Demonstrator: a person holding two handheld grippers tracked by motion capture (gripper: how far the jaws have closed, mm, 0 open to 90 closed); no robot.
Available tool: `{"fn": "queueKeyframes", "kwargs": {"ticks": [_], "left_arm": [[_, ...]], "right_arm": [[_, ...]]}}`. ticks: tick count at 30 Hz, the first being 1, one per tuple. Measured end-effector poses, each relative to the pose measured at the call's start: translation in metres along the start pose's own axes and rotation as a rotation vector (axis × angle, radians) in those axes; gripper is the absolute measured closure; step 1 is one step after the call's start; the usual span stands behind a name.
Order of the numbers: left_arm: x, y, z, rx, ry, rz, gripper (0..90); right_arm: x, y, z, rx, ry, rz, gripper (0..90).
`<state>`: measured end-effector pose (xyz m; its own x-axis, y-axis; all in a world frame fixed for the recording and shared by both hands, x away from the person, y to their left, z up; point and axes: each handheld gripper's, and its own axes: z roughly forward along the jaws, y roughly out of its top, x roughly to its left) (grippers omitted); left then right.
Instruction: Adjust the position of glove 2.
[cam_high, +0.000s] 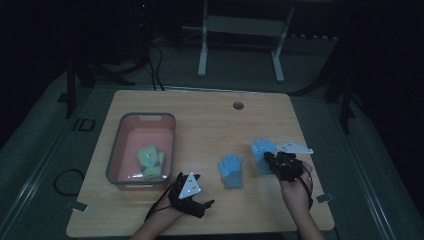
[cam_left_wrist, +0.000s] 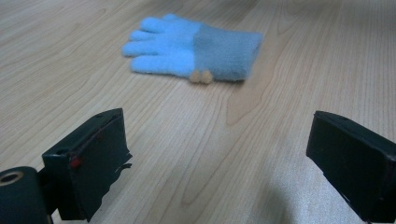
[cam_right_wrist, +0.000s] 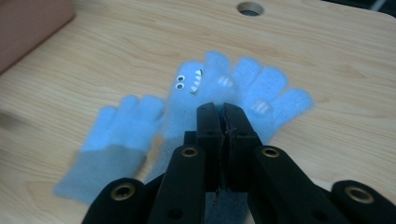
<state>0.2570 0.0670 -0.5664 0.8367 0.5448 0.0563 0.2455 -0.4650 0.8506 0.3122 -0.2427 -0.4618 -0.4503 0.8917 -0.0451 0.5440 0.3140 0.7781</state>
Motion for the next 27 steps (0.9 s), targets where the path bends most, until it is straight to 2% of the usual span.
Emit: {"fn": "queueKeyframes", "kwargs": {"ticks": [7,8,17,23,27], "left_arm": [[0.0,0.0,0.0,0.002,0.001,0.002,5.6],[0.0,0.0,0.0,0.003,0.002,0.003,5.6],[-0.001,0.0,0.0,0.004,0.001,0.014,5.7],[-0.001,0.0,0.0,0.003,0.001,0.016,5.7],[-0.002,0.0,0.0,0.002,-0.001,0.013,5.6]], "right_arm": [[0.014,0.007,0.003,-0.014,0.03,0.008,86.6],[0.02,0.009,0.004,-0.017,0.043,0.013,86.6],[0.045,0.016,0.008,-0.028,0.08,-0.004,86.6],[0.062,0.016,0.016,-0.018,0.12,-0.006,86.6],[0.071,0.013,0.021,-0.007,0.128,-0.014,86.6]]}}
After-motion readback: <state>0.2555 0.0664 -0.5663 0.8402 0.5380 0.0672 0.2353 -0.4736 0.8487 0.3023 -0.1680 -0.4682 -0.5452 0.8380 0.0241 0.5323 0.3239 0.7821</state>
